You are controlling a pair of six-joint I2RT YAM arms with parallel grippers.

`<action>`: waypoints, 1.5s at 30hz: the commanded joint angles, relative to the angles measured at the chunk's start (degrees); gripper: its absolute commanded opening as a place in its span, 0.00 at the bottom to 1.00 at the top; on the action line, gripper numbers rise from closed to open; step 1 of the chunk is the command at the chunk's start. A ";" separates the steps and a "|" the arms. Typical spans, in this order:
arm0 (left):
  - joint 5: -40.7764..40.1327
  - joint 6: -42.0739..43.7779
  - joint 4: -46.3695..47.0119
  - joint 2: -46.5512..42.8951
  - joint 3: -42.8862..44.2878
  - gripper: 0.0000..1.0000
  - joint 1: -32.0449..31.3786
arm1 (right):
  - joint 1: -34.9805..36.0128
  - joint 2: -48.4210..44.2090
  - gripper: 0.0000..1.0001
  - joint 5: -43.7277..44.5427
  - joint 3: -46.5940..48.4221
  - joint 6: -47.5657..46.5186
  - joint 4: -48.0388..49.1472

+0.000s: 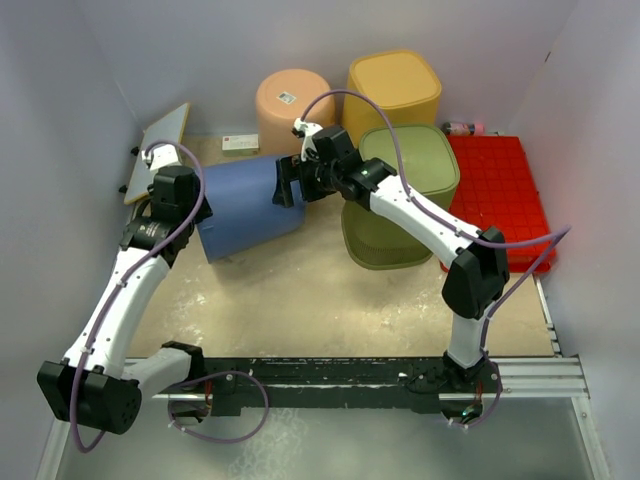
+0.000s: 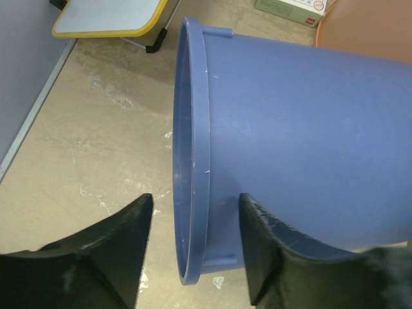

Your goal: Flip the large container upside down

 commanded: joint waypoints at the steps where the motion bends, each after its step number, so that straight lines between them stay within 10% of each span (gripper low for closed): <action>1: -0.10 -1.76 4.06 0.02 -1.81 0.38 0.06 | -0.54 -3.67 1.00 0.06 -0.58 -0.95 2.09; 9: 2.26 -2.76 4.32 -0.19 -2.27 0.00 0.15 | -1.62 -2.56 1.00 -1.05 0.18 -1.10 1.47; 45: 1.74 -0.44 -10.83 -10.27 -3.07 0.00 2.78 | -2.12 8.60 1.00 -14.99 2.68 2.74 7.29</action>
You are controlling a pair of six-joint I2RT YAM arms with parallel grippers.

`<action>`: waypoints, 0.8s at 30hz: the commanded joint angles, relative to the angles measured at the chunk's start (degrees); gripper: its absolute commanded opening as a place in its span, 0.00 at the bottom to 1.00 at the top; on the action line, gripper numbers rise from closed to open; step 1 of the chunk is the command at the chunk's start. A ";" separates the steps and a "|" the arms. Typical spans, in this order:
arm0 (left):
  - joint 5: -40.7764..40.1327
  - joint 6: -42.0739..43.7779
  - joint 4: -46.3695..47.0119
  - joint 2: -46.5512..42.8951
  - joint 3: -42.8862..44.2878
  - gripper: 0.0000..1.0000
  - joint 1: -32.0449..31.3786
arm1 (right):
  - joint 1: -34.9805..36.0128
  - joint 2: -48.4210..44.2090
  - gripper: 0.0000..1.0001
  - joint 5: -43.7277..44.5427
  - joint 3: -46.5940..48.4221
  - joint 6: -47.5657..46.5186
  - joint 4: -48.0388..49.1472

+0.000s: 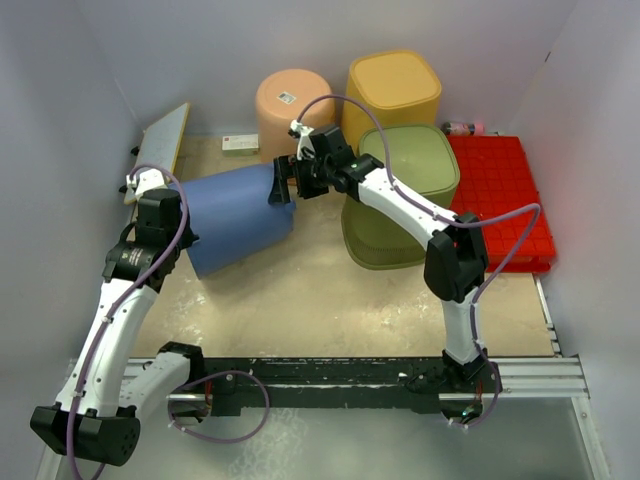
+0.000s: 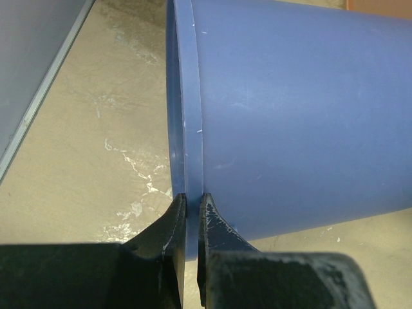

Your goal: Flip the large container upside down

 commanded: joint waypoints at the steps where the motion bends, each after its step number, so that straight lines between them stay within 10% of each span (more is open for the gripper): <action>1: -0.40 1.03 -0.85 -0.13 0.91 0.00 0.60 | 0.56 -0.57 1.00 -6.63 -1.73 1.87 5.13; 24: 5.89 -1.22 3.62 1.02 -1.55 0.00 0.60 | 2.00 -12.93 1.00 -25.93 -12.94 12.12 21.02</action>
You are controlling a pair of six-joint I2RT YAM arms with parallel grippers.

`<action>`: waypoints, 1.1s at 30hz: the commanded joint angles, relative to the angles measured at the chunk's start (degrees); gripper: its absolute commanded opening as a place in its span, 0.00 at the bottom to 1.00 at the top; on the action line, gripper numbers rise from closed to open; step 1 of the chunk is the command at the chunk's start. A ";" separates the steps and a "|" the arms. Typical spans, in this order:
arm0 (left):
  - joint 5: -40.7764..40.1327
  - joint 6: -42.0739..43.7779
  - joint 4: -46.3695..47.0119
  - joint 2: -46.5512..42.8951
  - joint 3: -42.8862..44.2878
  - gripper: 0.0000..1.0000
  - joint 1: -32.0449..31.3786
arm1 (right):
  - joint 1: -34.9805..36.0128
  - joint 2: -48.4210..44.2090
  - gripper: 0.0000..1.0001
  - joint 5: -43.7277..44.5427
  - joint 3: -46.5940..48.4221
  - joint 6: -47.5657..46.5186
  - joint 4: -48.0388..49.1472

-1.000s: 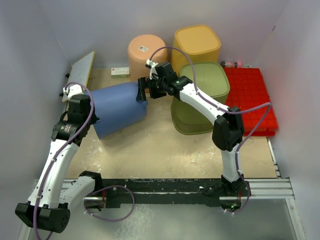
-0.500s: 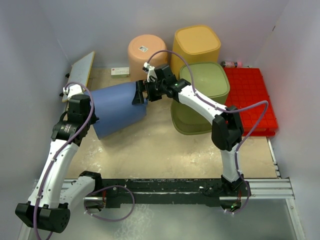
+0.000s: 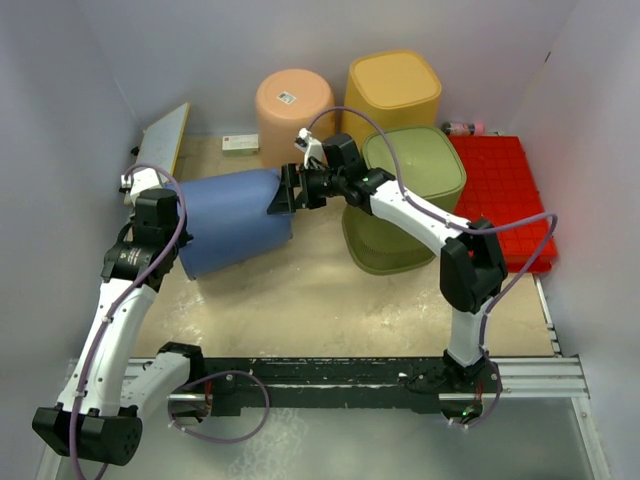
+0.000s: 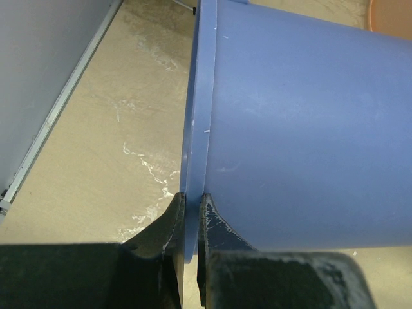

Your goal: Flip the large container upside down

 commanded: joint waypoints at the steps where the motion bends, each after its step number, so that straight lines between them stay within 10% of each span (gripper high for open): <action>1: 6.43 -2.18 3.73 0.84 -1.45 0.00 -0.43 | 2.60 -6.92 1.00 -11.82 -0.56 5.86 10.48; 14: 7.53 -3.26 5.46 0.77 -2.79 0.00 -0.43 | 4.15 -8.07 1.00 -9.93 0.23 4.41 8.08; 24: 0.17 -2.67 0.15 -2.30 -0.40 0.00 -0.43 | 4.17 -7.18 1.00 20.46 6.02 -8.31 -10.32; 33: -2.73 -2.00 -2.69 -2.26 1.63 0.00 -0.34 | 4.19 -1.19 1.00 17.03 6.67 -9.07 -11.34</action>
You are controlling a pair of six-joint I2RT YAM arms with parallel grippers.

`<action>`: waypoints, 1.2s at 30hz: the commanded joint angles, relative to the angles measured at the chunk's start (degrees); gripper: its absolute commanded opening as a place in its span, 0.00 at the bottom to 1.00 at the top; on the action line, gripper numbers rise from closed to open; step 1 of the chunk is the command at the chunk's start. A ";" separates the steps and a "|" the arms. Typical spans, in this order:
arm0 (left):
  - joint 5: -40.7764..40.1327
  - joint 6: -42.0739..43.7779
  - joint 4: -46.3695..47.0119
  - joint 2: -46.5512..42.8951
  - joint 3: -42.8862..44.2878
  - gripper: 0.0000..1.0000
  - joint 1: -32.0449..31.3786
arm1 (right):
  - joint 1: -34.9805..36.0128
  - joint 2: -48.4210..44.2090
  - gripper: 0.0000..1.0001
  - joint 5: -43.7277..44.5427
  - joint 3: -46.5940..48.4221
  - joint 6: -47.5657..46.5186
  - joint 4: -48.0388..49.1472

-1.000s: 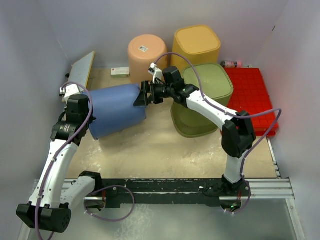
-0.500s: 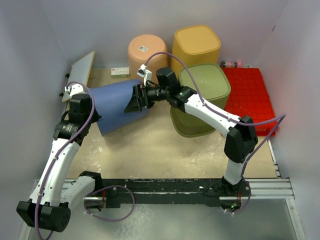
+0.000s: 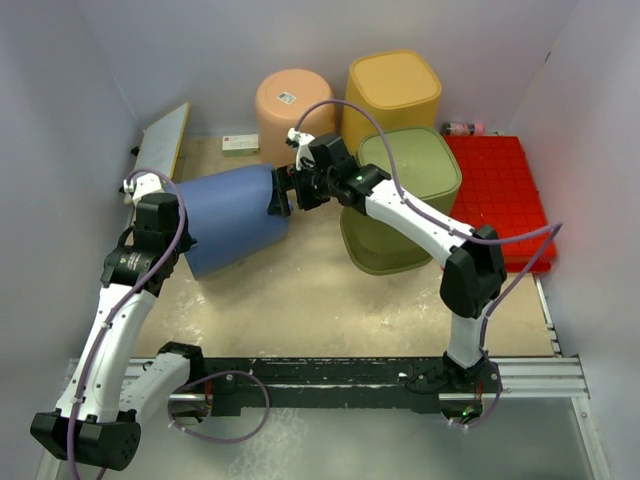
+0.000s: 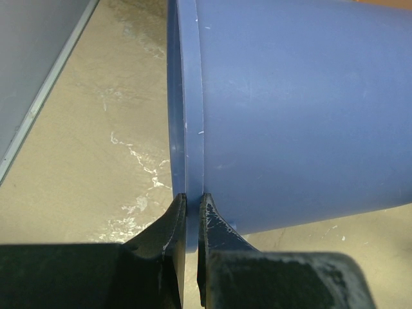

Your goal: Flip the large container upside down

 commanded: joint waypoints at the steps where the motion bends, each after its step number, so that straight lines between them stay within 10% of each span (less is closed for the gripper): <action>1: -3.03 -0.32 -1.53 -0.58 2.34 0.00 0.23 | 0.12 2.31 1.00 -1.32 1.41 -1.72 -0.64; 36: 0.99 1.38 -0.89 -0.49 1.75 0.00 0.23 | 0.15 8.88 1.00 -9.62 -0.57 -1.33 17.63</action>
